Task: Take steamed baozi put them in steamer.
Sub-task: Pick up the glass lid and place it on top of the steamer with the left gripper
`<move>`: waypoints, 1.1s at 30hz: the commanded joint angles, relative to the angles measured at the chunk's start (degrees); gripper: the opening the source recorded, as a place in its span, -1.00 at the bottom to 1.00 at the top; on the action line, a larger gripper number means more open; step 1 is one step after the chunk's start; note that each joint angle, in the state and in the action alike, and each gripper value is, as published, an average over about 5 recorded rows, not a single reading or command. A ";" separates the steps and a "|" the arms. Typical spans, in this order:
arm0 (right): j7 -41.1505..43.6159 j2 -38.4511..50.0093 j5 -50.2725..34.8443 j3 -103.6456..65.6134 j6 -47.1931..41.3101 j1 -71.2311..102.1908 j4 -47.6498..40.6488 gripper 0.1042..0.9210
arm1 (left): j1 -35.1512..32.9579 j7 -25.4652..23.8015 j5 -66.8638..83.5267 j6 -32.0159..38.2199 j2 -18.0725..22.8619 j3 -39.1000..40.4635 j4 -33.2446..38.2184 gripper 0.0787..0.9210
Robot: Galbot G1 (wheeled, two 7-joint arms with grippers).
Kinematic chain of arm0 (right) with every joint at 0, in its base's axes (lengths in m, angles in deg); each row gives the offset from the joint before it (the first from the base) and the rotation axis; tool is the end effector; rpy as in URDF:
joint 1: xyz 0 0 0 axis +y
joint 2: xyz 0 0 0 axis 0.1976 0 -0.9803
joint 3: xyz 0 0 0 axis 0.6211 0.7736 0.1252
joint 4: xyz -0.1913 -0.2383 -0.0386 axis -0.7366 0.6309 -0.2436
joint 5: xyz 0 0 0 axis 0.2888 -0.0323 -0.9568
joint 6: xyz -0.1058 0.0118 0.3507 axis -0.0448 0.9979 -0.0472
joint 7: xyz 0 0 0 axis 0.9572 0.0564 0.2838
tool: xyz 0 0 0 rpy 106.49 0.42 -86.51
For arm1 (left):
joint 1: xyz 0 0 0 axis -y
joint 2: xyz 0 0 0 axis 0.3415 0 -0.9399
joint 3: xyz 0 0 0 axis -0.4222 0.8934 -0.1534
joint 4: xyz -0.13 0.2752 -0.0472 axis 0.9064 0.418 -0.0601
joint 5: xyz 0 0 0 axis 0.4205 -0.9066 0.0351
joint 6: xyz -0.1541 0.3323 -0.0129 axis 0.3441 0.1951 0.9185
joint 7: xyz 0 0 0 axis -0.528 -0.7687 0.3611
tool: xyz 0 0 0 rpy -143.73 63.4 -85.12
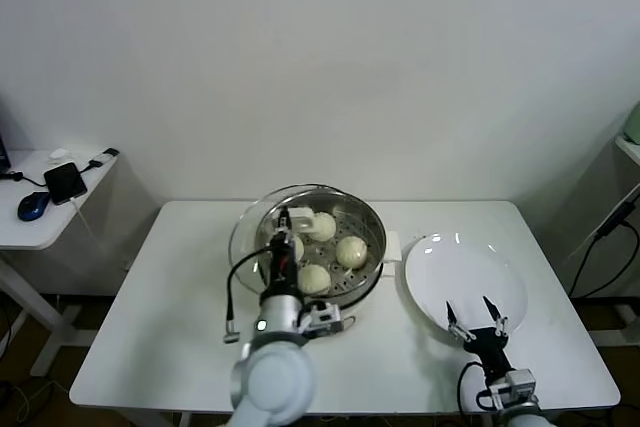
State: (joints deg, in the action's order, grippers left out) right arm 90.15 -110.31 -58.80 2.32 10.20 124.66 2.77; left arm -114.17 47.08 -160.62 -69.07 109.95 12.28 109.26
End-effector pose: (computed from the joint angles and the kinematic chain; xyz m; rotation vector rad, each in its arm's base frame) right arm 0.2255 -0.1170 -0.4019 0.0785 -2.9319 0.2052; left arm 0.2608 -0.1644 -0.1869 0.0896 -2.3607 -2.0126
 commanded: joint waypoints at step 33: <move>-2.71 -2.11 -1.13 -0.21 4.51 0.35 -0.72 0.76 | 6.40 2.63 -6.98 -1.99 7.13 2.10 -17.30 -0.87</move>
State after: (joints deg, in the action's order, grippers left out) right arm 87.57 -112.28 -60.04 2.16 14.28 124.99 2.05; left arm -108.11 49.23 -167.37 -70.94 116.90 14.66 93.27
